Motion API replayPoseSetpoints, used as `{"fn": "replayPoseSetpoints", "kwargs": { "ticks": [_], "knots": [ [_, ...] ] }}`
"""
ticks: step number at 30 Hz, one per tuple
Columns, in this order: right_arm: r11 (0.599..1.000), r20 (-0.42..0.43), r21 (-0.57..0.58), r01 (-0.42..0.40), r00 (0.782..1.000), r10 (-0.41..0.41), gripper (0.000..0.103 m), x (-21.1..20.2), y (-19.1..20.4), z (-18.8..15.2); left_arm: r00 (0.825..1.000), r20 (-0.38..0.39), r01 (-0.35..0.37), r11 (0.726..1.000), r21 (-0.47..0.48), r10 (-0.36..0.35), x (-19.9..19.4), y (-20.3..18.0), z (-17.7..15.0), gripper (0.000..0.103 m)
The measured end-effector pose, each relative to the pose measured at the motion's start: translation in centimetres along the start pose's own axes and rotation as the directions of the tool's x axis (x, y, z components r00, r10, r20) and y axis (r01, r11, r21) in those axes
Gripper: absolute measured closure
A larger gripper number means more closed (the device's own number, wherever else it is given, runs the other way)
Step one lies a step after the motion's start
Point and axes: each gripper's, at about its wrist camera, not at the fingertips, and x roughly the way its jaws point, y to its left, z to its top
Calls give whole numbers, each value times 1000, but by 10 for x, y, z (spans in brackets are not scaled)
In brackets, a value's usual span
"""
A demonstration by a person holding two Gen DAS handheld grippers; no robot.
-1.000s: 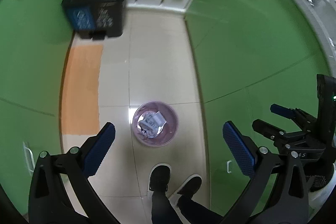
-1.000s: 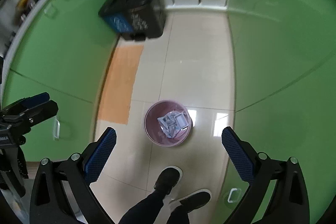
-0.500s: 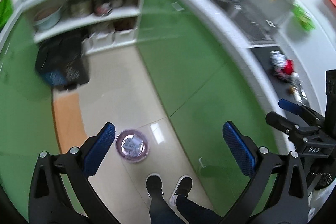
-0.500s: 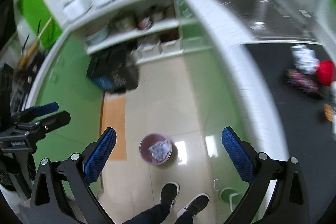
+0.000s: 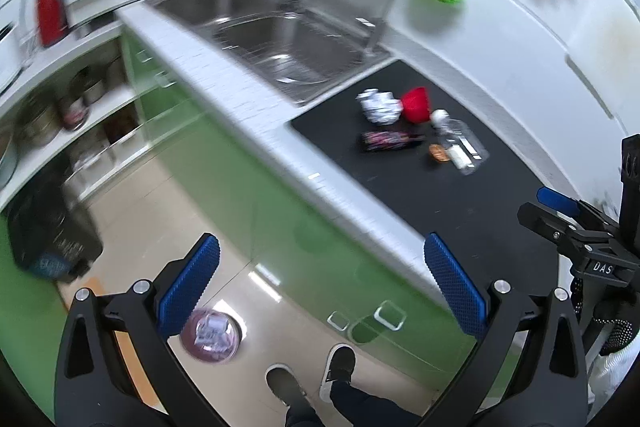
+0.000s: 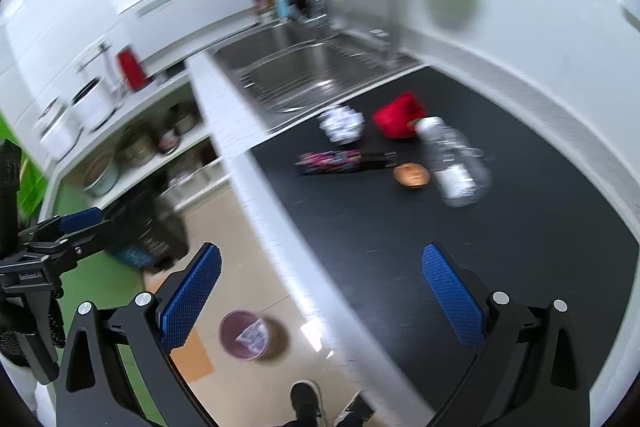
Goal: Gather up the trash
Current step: 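Raise both tools back toward the counter items, then grasp the patterned spray bottle with the left tool while the right tool grasps the clear bottle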
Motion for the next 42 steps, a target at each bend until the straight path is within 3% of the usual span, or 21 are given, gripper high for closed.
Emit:
{"fn": "replayPoseSetpoints", "kwargs": {
  "ticks": [7,15,26,35,36,38,42],
  "knots": [
    [996,21,52,71,997,-72,6,-2,-57,17,999,-22,52,996,78,-50,36,-48,31,3],
    [996,-14,42,84,996,-83,6,30,-100,45,997,-58,51,994,99,-46,85,-82,58,3],
    [997,-129,-54,50,990,-57,6,122,-131,84,994,-112,12,996,91,-2,140,-93,83,3],
    [997,-209,-78,11,978,-27,7,174,-144,92,989,-148,-8,997,76,19,175,-88,94,3],
    [997,-216,-79,5,976,-22,9,177,-145,92,988,-151,-7,997,78,18,178,-88,95,3],
    [996,-240,-85,-5,971,-16,28,184,-145,92,987,-159,-3,997,83,17,184,-87,97,3],
    [996,-258,-87,-8,966,-15,44,188,-147,90,986,-167,6,996,90,9,191,-88,99,3]
  ]
}}
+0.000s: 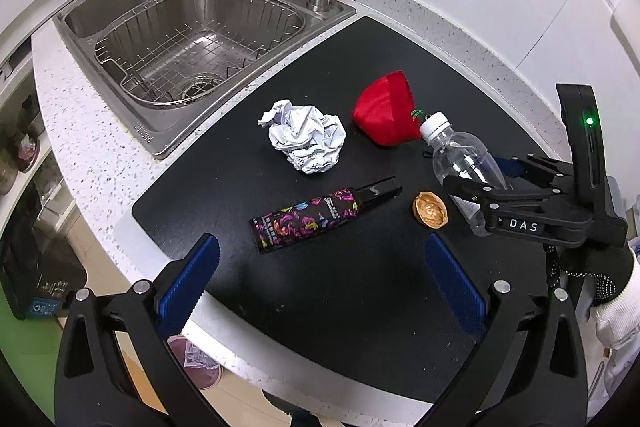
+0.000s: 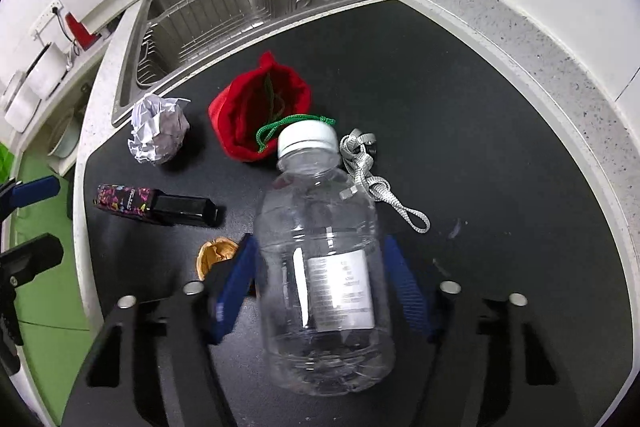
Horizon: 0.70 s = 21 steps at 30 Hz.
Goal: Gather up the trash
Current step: 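Grasp the patterned spray bottle with the left tool while the right tool grasps the clear bottle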
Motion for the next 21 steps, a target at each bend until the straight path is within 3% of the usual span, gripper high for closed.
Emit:
{"fn": "replayPoseSetpoints", "kwargs": {
  "ticks": [12,21],
  "knots": [
    [997,59,71,-26,998,22,45,-38,-10,-2,999,-47,25,995,100,-21,28,3,16,3],
    [993,92,112,-28,996,17,45,-59,-13,-7,995,-99,35,974,225,-13,57,12,15,3]
  ]
}}
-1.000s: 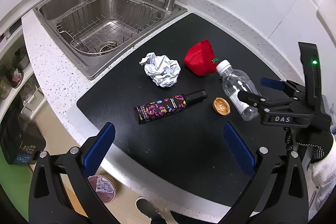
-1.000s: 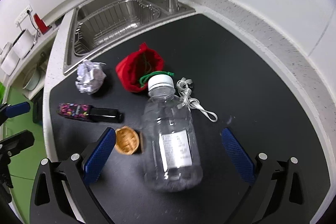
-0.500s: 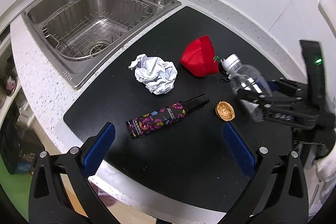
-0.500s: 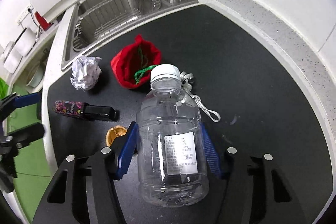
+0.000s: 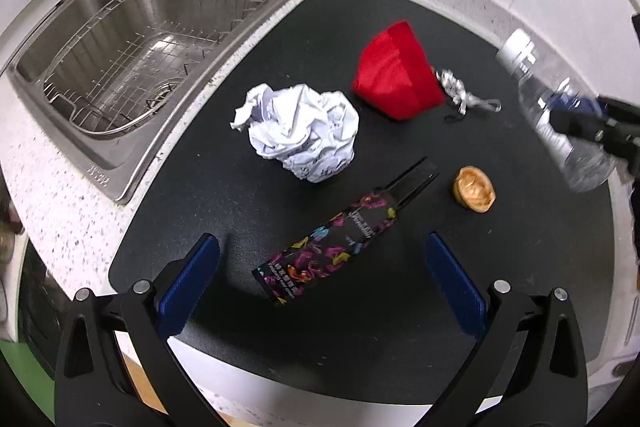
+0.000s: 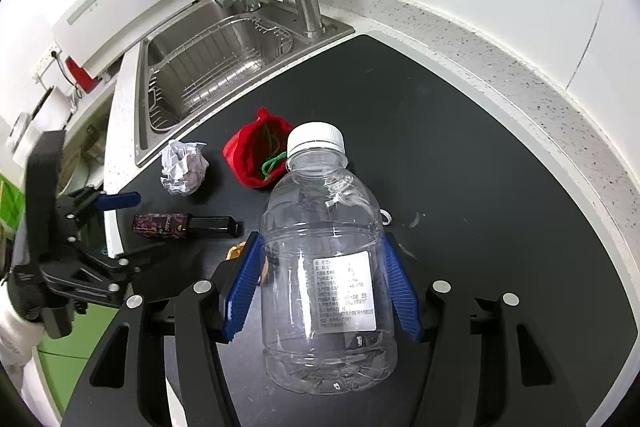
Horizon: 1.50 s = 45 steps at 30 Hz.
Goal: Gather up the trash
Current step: 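Grasp the patterned spray bottle with the left tool while the right tool grasps the clear bottle, then carry both bottles down over the pink bin and open both tools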
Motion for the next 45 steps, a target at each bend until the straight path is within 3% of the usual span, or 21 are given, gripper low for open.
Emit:
{"fn": "replayPoseSetpoints", "kwargs": {
  "ticks": [3,11,14,22,27,36,45],
  "knots": [
    [1000,5,8,1,1000,-1,45,-3,1,-2,1000,-4,1,1000,23,0,4,-1,-3,13],
    [1000,8,14,-1,1000,1,45,-6,7,-6,999,4,-47,996,80,47,0,-10,-10,71],
    [1000,12,10,-4,1000,4,45,-9,10,-7,1000,-7,-25,998,66,25,-3,-12,-14,78],
    [1000,28,12,-15,999,14,45,-20,15,-13,998,9,59,998,0,-59,-24,-22,-22,81],
    [1000,47,2,-24,999,24,45,-28,22,-17,997,25,74,997,-12,-73,-43,-33,-25,81],
    [998,88,-32,-45,995,47,45,-54,40,-25,996,73,50,998,-28,-47,-88,-46,-38,81],
    [979,106,-161,-124,984,142,45,-74,109,-35,991,122,-44,992,-117,59,-152,-19,-90,81]
  ]
}}
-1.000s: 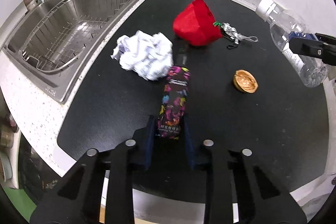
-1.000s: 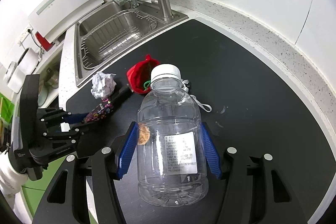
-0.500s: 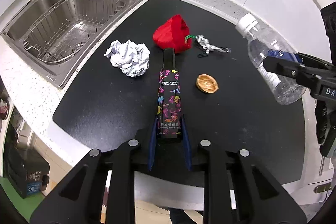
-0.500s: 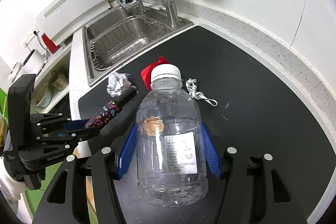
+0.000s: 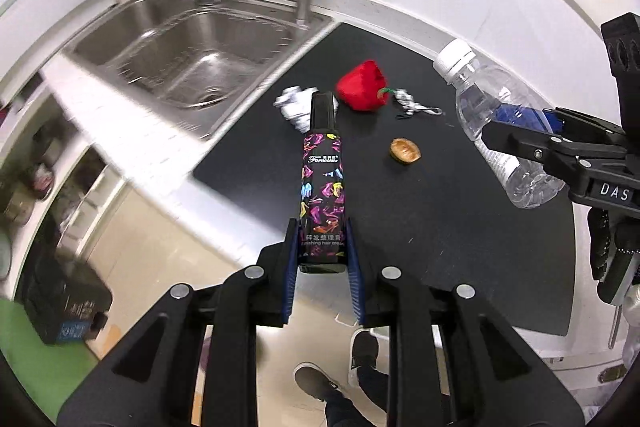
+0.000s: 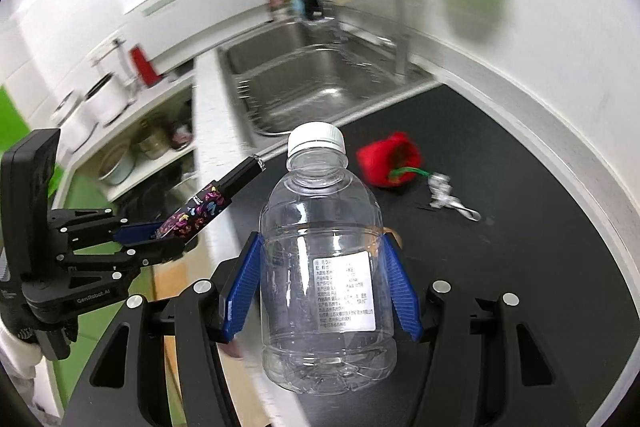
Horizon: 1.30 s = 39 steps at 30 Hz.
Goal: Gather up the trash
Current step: 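Carry both bottles down over the pink bin and open both tools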
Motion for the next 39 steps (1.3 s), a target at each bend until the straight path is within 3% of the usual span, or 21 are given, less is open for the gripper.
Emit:
{"fn": "replayPoseSetpoints", "kwargs": {
  "ticks": [6,10,19,23,29,36,37,39],
  "knots": [
    [988,-24,-111,-108,994,106,45,15,70,-2,997,22,-75,991,-115,78,-40,43,-47,81],
    [962,-85,-193,-193,980,180,45,38,124,-10,991,12,-128,966,-224,135,-63,77,-93,81],
    [887,-249,-315,-337,932,265,45,110,223,-44,975,-80,-220,850,-478,207,-67,158,-211,81],
    [859,-323,-350,-373,909,263,45,160,256,-71,970,-143,-245,794,-556,198,-32,192,-266,81],
    [841,-410,-374,-392,883,229,45,247,276,-129,964,-225,-254,744,-618,142,60,232,-351,81],
    [847,-487,-361,-390,854,185,45,335,268,-200,956,-267,-271,727,-631,124,156,262,-427,81],
    [847,-496,-361,-389,850,179,45,345,268,-209,956,-264,-270,723,-636,125,164,264,-434,78],
    [847,-510,-365,-386,844,166,45,360,267,-222,957,-262,-273,706,-653,127,180,272,-447,47]
  ]
}}
